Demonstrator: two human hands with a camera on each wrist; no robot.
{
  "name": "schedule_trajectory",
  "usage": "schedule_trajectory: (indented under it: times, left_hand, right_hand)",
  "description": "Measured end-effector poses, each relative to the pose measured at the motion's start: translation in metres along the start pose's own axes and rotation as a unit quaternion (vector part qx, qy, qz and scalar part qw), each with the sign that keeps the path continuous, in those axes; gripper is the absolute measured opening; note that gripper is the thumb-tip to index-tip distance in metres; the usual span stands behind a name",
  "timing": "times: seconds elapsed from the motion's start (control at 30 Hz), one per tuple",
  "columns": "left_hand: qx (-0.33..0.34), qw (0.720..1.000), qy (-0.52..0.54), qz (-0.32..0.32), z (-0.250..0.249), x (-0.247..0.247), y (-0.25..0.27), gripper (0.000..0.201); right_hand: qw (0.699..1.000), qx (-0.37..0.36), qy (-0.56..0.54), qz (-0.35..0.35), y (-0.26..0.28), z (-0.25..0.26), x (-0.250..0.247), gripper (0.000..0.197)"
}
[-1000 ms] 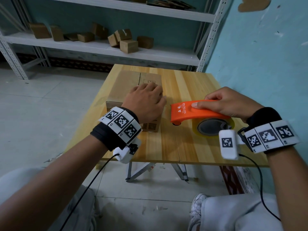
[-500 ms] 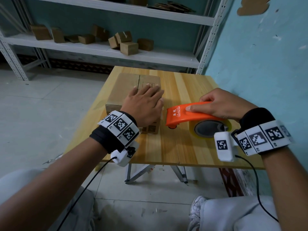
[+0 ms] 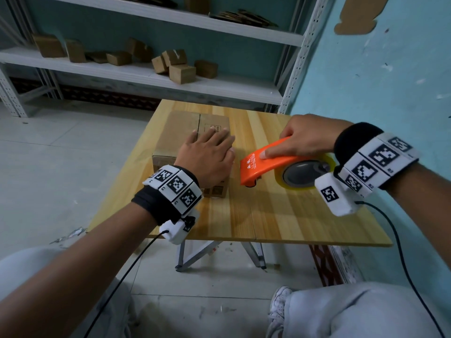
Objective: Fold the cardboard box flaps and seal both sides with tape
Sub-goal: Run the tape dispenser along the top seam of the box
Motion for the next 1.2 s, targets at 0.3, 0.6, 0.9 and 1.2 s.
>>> schedule_trajectory:
  times: [0.3, 0.6, 0.9, 1.2]
  left_hand:
    - [0.003, 1.000, 0.000, -0.003, -0.001, -0.003, 0.001, 0.071]
    - [-0.011, 1.000, 0.020, -0.014, 0.000, -0.005, 0.002, 0.068]
    - [-0.006, 1.000, 0.018, -0.014, -0.003, -0.007, 0.002, 0.071]
    - [-0.001, 1.000, 0.012, -0.014, -0.004, -0.007, 0.003, 0.075]
  right_hand:
    - [0.993, -0.021, 0.116, -0.006, 0.000, 0.026, -0.019, 0.052]
    - [0.984, -0.043, 0.171, -0.025, 0.000, 0.047, -0.022, 0.048]
    - [0.974, -0.069, 0.206, -0.060, 0.006, 0.057, -0.024, 0.048]
    - [0.966, -0.084, 0.232, -0.081, 0.011, 0.060, -0.026, 0.050]
Point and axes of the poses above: each hand's wrist, its own y-axis away from the middle knuckle, its own x-axis out of the palm, z = x × y, the point moved 8 cm from there along -y, towards the middle knuckle, and after that the axes turned 9 degrees about -z, right-handed, at the moved point
